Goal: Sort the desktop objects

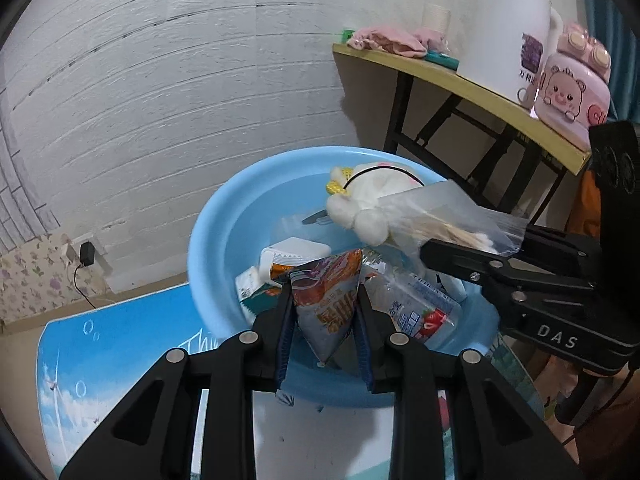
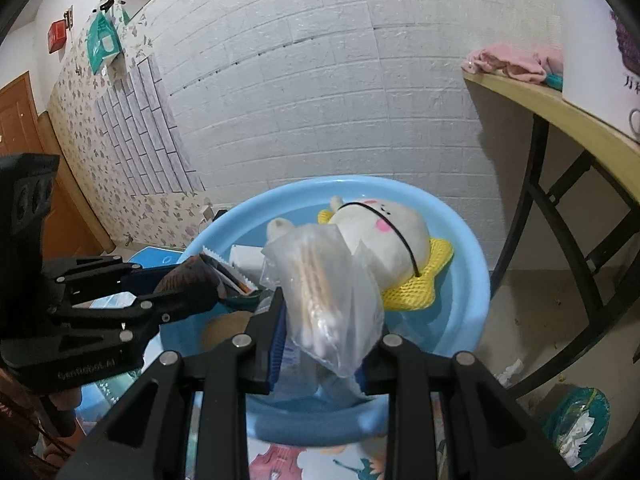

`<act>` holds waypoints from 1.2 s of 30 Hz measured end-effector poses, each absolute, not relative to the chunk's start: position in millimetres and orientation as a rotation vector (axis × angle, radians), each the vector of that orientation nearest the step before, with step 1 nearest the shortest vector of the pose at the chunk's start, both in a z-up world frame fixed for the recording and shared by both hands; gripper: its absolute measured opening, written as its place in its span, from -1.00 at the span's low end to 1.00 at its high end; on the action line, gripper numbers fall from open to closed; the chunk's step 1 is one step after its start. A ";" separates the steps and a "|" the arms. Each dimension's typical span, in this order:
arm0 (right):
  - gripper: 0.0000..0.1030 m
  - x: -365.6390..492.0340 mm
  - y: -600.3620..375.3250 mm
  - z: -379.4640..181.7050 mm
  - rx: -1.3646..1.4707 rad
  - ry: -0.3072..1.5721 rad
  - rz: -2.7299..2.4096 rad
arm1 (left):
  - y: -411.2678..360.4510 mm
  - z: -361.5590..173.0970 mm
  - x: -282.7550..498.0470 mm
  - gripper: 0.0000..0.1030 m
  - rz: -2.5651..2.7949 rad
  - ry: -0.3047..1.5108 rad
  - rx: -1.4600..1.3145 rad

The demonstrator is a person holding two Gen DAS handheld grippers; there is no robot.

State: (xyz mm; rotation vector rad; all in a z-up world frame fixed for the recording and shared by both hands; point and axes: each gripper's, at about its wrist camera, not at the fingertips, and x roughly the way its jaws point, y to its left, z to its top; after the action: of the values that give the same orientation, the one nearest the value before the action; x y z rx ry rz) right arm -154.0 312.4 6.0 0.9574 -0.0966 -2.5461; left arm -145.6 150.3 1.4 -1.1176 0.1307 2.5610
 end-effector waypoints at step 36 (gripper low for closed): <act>0.21 -143.9 306.2 13.8 1.067 -0.010 -2.594 | 106.7 21.4 -131.8 0.87 2.730 0.017 -1.189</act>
State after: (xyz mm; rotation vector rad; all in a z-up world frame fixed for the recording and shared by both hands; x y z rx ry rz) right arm -143.9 306.2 13.8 1.0670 -0.0102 -2.5945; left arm -131.8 106.7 21.4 -1.1893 0.0166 2.7305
